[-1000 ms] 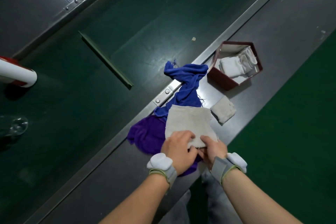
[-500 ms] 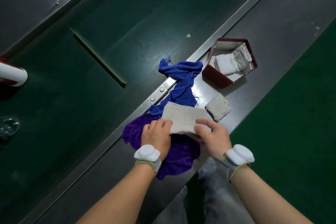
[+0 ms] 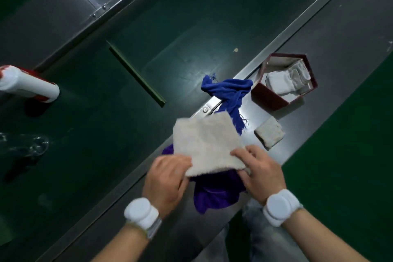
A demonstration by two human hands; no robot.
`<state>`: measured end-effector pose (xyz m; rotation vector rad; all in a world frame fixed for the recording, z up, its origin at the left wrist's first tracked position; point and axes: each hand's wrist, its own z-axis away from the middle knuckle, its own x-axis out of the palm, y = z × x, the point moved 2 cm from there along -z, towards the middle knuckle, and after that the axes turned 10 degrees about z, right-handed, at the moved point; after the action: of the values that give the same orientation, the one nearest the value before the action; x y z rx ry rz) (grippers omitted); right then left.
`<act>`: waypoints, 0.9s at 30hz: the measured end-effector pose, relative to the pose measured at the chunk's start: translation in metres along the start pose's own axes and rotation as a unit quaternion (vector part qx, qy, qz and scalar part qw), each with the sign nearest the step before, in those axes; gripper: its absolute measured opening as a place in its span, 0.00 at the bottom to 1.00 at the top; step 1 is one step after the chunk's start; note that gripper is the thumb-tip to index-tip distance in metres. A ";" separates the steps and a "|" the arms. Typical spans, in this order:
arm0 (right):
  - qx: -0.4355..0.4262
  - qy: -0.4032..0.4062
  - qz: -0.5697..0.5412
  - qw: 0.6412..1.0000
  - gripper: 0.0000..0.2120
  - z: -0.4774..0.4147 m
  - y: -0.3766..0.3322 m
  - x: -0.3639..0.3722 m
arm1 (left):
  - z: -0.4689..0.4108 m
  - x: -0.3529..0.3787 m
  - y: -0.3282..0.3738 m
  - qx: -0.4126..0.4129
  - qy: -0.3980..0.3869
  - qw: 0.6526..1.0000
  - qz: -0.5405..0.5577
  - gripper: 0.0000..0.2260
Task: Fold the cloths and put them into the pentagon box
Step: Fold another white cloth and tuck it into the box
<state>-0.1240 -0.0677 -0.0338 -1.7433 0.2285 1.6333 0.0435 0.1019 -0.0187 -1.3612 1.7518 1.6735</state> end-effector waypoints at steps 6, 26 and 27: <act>0.012 -0.284 0.048 0.957 0.13 0.053 0.003 0.058 | 0.092 0.047 0.007 -0.229 -0.210 0.944 0.107 0.13; 0.245 -0.307 0.002 0.920 0.31 -0.031 -0.009 0.105 | 0.058 0.079 -0.036 -0.734 -0.010 0.639 0.229 0.24; 0.279 -0.311 -0.050 0.907 0.36 -0.030 -0.006 0.104 | 0.056 0.077 -0.032 -0.726 -0.002 0.642 0.244 0.23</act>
<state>-0.0779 -0.0466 -0.1292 -0.7504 0.2601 1.7399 0.0138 0.1290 -0.1111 -1.2188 0.3607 3.7040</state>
